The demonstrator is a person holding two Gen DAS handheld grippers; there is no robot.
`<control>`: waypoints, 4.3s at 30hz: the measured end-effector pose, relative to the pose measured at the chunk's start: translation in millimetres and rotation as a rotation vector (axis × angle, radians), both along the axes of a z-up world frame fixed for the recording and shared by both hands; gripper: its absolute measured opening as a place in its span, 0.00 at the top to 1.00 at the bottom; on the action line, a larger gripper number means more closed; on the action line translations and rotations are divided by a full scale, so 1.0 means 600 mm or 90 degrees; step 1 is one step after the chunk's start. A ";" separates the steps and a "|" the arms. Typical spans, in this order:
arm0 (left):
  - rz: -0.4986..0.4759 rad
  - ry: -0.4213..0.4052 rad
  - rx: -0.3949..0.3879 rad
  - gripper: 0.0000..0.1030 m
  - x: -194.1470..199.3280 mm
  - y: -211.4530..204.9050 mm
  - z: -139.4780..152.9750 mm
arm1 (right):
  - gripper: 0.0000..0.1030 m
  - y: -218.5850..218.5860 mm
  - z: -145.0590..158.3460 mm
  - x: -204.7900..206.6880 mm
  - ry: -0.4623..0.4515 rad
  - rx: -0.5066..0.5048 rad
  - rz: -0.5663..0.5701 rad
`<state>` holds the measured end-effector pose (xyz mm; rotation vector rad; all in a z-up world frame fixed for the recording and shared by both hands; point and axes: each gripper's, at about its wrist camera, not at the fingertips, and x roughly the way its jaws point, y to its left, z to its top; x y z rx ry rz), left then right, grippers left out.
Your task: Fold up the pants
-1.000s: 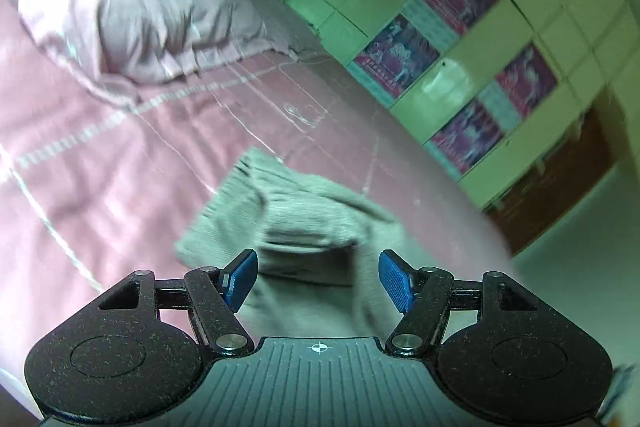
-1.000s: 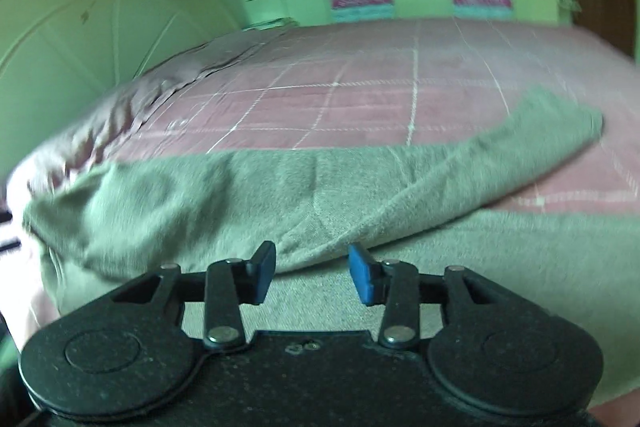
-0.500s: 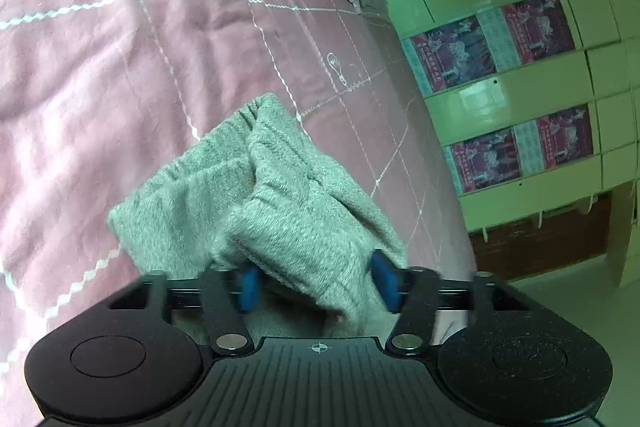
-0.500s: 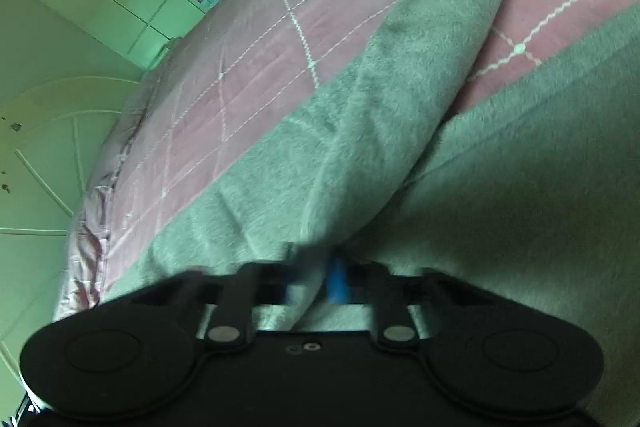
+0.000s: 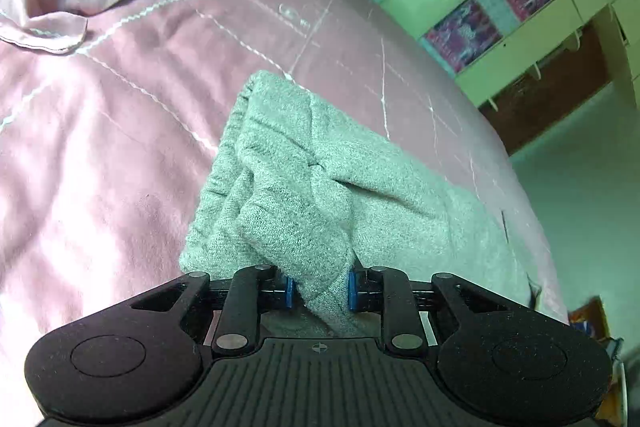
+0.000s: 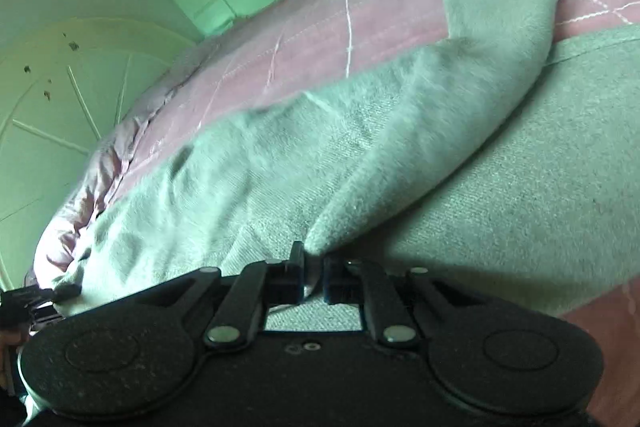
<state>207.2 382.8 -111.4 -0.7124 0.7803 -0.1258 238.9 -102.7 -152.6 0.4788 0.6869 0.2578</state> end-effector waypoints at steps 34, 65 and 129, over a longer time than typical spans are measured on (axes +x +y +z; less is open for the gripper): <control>-0.029 -0.035 0.123 0.76 -0.011 -0.006 -0.004 | 0.99 -0.018 -0.004 -0.029 0.004 0.039 -0.003; 0.284 0.030 0.426 0.30 -0.129 -0.150 0.106 | 0.82 -0.042 0.098 0.040 -0.054 -0.191 -0.088; 0.008 0.009 0.440 0.22 -0.057 -0.307 0.031 | 0.78 -0.204 0.084 -0.047 -0.068 -0.351 -0.139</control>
